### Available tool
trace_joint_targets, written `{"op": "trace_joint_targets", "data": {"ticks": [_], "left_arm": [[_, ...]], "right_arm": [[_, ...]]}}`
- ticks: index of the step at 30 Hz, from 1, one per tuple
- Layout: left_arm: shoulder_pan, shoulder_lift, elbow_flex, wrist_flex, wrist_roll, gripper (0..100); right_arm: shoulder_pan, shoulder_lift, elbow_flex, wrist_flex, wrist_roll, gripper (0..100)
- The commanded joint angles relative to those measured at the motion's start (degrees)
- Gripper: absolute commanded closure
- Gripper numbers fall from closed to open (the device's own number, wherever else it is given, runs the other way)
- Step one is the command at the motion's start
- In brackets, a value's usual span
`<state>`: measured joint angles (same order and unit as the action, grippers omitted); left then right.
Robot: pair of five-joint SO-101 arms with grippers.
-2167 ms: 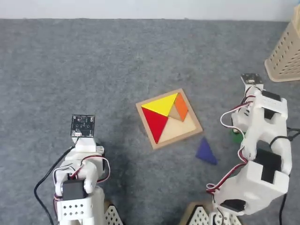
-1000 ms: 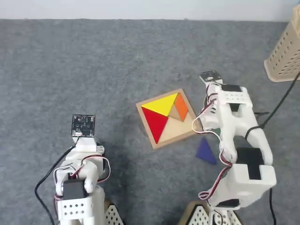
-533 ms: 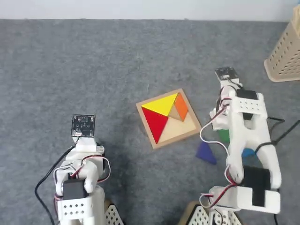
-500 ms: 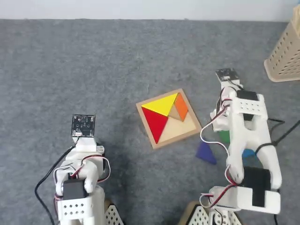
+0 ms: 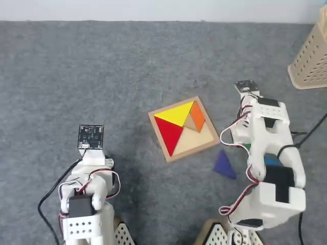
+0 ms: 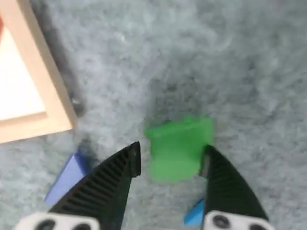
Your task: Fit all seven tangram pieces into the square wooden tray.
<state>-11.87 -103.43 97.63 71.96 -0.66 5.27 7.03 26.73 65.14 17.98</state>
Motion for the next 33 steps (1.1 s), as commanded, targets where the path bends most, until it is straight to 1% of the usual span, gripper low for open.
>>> {"op": "trace_joint_targets", "data": {"ticks": [1,10,20,24,26,29,31,33], "left_arm": [[-0.3,-1.2,-1.1,0.4,0.4,99],[-0.3,-1.2,-1.1,0.4,0.4,99],[-0.3,-1.2,-1.1,0.4,0.4,99],[-0.3,-1.2,-1.1,0.4,0.4,99],[-0.3,-1.2,-1.1,0.4,0.4,99],[-0.3,-1.2,-1.1,0.4,0.4,99],[-0.3,-1.2,-1.1,0.4,0.4,99],[-0.3,-1.2,-1.1,0.4,0.4,99]], "right_arm": [[0.0,1.8,-0.8,-0.3,1.0,91.2],[-0.5,1.7,-3.3,0.2,0.8,99.3],[-0.7,1.6,-14.3,9.2,-1.6,99.1],[-4.4,1.6,-14.2,11.8,-1.5,98.8],[-8.3,1.2,-12.2,12.6,-1.5,95.7],[-13.4,-2.7,-7.4,11.2,-1.9,86.5],[-14.5,-6.4,-3.4,9.2,-2.5,82.4],[-14.1,-9.2,-0.5,7.0,-4.5,80.6]]}}
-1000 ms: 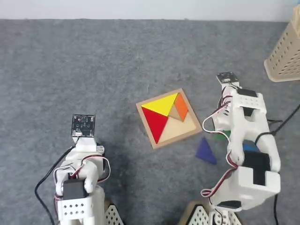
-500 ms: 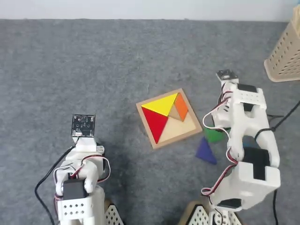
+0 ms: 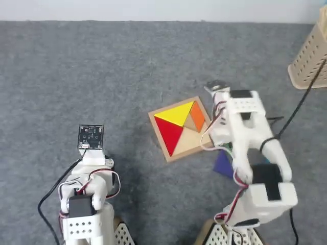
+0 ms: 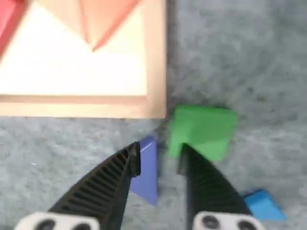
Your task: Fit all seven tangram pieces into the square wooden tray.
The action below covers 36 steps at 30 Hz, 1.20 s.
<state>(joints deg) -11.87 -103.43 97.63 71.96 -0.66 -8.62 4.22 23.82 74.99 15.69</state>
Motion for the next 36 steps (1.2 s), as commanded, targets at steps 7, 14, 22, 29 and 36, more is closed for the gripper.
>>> {"op": "trace_joint_targets", "data": {"ticks": [7,14,22,29,36], "left_arm": [[-0.3,-1.2,-1.1,0.4,0.4,99],[-0.3,-1.2,-1.1,0.4,0.4,99],[-0.3,-1.2,-1.1,0.4,0.4,99],[-0.3,-1.2,-1.1,0.4,0.4,99],[-0.3,-1.2,-1.1,0.4,0.4,99]], "right_arm": [[1.4,-4.9,5.5,-7.1,-1.8,80.0],[6.2,2.1,1.1,-8.2,-0.4,78.5],[7.3,2.0,0.9,-7.8,1.1,67.3],[7.6,2.7,-1.2,-6.4,2.8,67.3],[7.8,9.1,-1.3,-7.9,-2.1,81.1]]}}
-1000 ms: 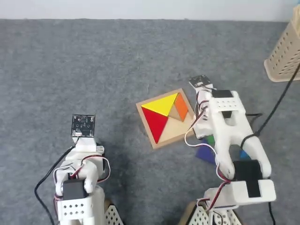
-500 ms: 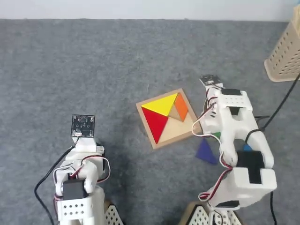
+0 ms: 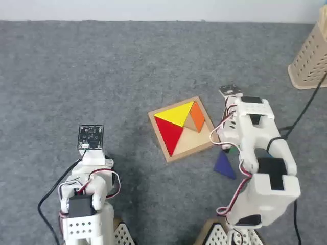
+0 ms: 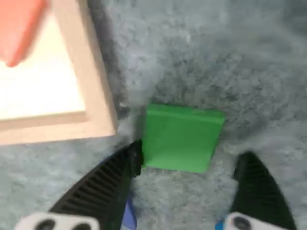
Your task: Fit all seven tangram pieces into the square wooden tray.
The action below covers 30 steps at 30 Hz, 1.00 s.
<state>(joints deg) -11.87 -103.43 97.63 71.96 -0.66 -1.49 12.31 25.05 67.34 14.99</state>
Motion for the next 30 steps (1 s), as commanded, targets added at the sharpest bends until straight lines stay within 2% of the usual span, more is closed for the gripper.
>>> {"op": "trace_joint_targets", "data": {"ticks": [1,3,8,15,19,23,26,30], "left_arm": [[-0.3,-1.2,-1.1,0.4,0.4,99],[-0.3,-1.2,-1.1,0.4,0.4,99],[-0.3,-1.2,-1.1,0.4,0.4,99],[-0.3,-1.2,-1.1,0.4,0.4,99],[-0.3,-1.2,-1.1,0.4,0.4,99],[-0.3,-1.2,-1.1,0.4,0.4,99],[-0.3,-1.2,-1.1,0.4,0.4,99],[-0.3,-1.2,-1.1,0.4,0.4,99]], "right_arm": [[0.7,1.6,-2.7,-0.2,-1.6,84.2],[0.7,2.0,-3.6,-0.1,-1.7,88.6],[0.8,-0.8,-4.0,0.7,-1.7,90.1],[0.7,-15.3,-4.0,6.3,-1.2,90.2],[-4.8,-23.1,-4.3,9.1,1.1,90.2],[-10.4,-24.0,-4.3,10.8,1.5,90.0],[-8.8,-22.0,-4.0,9.7,-1.8,89.1],[-4.0,-18.0,-4.4,6.4,-4.8,83.2]]}}
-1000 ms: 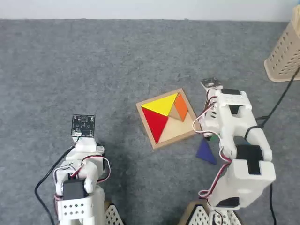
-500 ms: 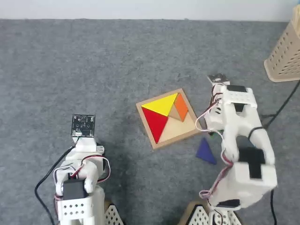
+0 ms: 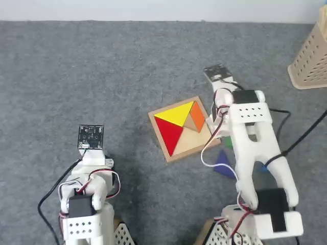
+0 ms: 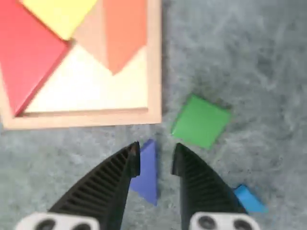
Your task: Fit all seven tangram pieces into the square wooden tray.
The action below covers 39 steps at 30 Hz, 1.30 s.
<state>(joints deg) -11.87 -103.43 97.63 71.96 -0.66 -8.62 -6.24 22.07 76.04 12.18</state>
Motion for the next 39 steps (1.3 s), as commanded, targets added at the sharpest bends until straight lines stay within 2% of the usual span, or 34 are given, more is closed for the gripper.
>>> {"op": "trace_joint_targets", "data": {"ticks": [1,11,22,30,36,39], "left_arm": [[-0.3,-1.2,-1.1,0.4,0.4,99],[-0.3,-1.2,-1.1,0.4,0.4,99],[-0.3,-1.2,-1.1,0.4,0.4,99],[-0.3,-1.2,-1.1,0.4,0.4,99],[-0.3,-1.2,-1.1,0.4,0.4,99],[-0.3,-1.2,-1.1,0.4,0.4,99]], "right_arm": [[4.0,1.5,-1.4,-3.0,-2.4,82.5],[6.3,12.3,-1.6,-9.4,-1.9,82.2],[6.7,18.2,-3.7,-9.3,-2.3,82.2],[9.7,19.3,-3.6,-8.7,-2.3,82.0],[9.6,19.3,-3.6,-6.5,-1.9,69.7],[9.4,19.3,-3.4,-6.8,-1.9,71.4]]}}
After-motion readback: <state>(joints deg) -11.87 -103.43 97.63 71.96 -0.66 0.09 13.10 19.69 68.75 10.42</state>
